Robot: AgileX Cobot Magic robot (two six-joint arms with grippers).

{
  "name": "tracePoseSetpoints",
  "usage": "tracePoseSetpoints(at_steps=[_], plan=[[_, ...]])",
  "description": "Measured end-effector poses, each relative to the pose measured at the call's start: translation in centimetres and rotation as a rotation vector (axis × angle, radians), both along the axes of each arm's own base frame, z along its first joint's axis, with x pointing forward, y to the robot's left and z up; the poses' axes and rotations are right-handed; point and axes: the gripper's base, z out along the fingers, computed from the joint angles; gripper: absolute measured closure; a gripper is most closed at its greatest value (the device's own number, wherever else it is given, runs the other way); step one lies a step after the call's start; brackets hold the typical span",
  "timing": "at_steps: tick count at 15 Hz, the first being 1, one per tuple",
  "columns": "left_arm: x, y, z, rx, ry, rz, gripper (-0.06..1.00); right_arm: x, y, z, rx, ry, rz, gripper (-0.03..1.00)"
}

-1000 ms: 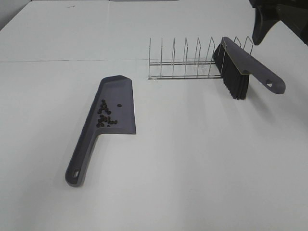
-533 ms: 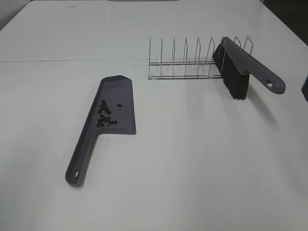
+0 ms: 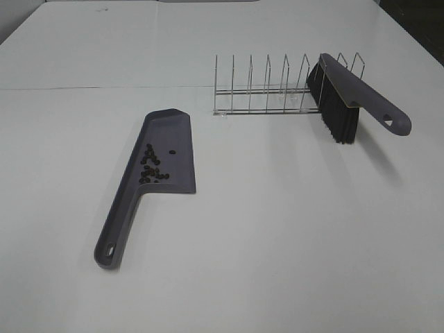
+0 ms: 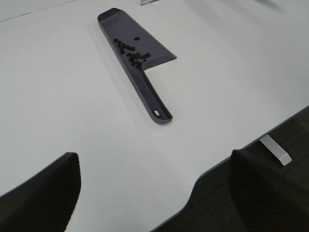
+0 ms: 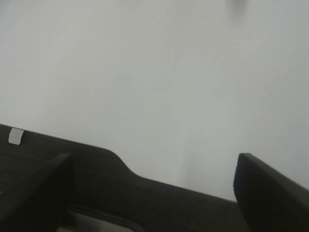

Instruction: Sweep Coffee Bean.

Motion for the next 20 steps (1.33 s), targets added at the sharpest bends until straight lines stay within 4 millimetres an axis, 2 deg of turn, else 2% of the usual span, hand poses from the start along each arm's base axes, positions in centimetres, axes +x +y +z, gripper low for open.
tracePoseSetpoints(at_steps=[2,6,9,20], plan=[[0.0,-0.2,0.0,-0.002,-0.009,-0.025,0.18,-2.6,-0.2,0.1,0.013,-0.156,0.051,0.21],[-0.1,-0.2,0.0,-0.003,-0.01,-0.033,0.18,-5.5,0.0,0.1,0.031,-0.378,0.146,0.21],[-0.1,-0.3,0.0,-0.002,-0.011,-0.039,0.18,-5.6,0.1,-0.3,0.035,-0.429,0.168,0.21],[-0.1,-0.3,0.0,-0.004,-0.011,-0.04,0.18,-5.5,0.1,-0.2,0.035,-0.431,0.167,0.21]])
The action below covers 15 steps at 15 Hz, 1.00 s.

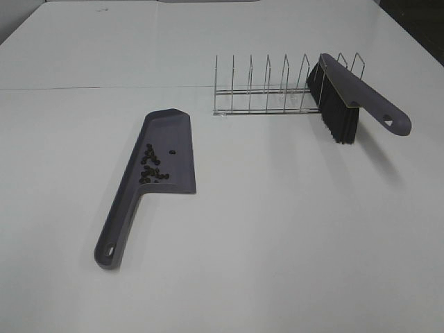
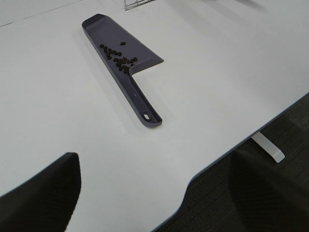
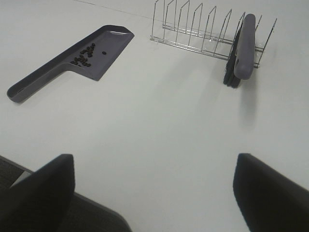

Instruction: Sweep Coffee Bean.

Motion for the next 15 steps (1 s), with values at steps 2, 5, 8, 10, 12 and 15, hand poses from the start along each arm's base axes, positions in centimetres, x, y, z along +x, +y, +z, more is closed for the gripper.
tracePoseSetpoints(at_steps=[2,5,8,10,12,15], plan=[[0.0,0.0,0.0,0.001,-0.001,-0.001,0.18,0.0,0.0,0.0,0.0,0.0,0.0,0.21],[0.03,0.01,0.0,0.001,-0.001,0.021,0.18,0.0,0.0,0.01,0.0,-0.001,0.0,0.21],[-0.19,0.29,0.0,-0.013,-0.038,0.277,0.18,0.1,0.05,0.02,0.0,-0.002,-0.07,0.21],[-0.49,0.36,0.02,-0.02,-0.067,0.367,0.18,0.15,0.08,0.02,0.0,-0.002,-0.109,0.21],[-0.94,0.37,0.01,-0.027,-0.103,0.454,0.18,0.13,0.09,0.02,0.001,-0.006,-0.127,0.21],[-0.95,0.36,0.01,-0.026,-0.105,0.474,0.18,-0.01,0.09,0.02,0.002,-0.015,-0.127,0.21]])
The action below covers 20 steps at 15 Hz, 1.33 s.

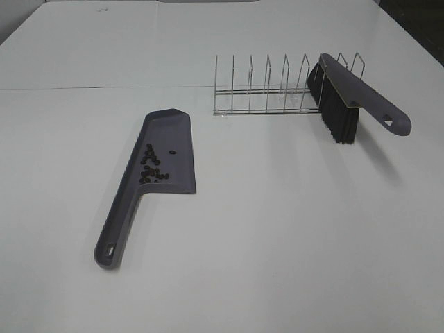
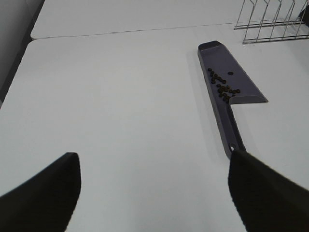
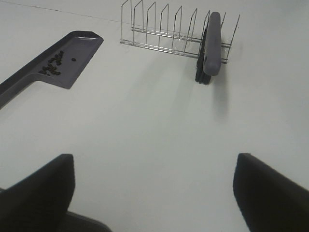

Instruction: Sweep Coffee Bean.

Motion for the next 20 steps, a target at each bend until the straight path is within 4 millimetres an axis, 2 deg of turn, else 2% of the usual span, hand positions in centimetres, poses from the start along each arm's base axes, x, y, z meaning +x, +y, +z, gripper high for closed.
tracePoseSetpoints(at_steps=[20], plan=[[0.0,0.0,0.0,0.003,0.0,-0.001,0.18,0.0,0.0,0.0,0.004,0.001,-0.002,0.21]])
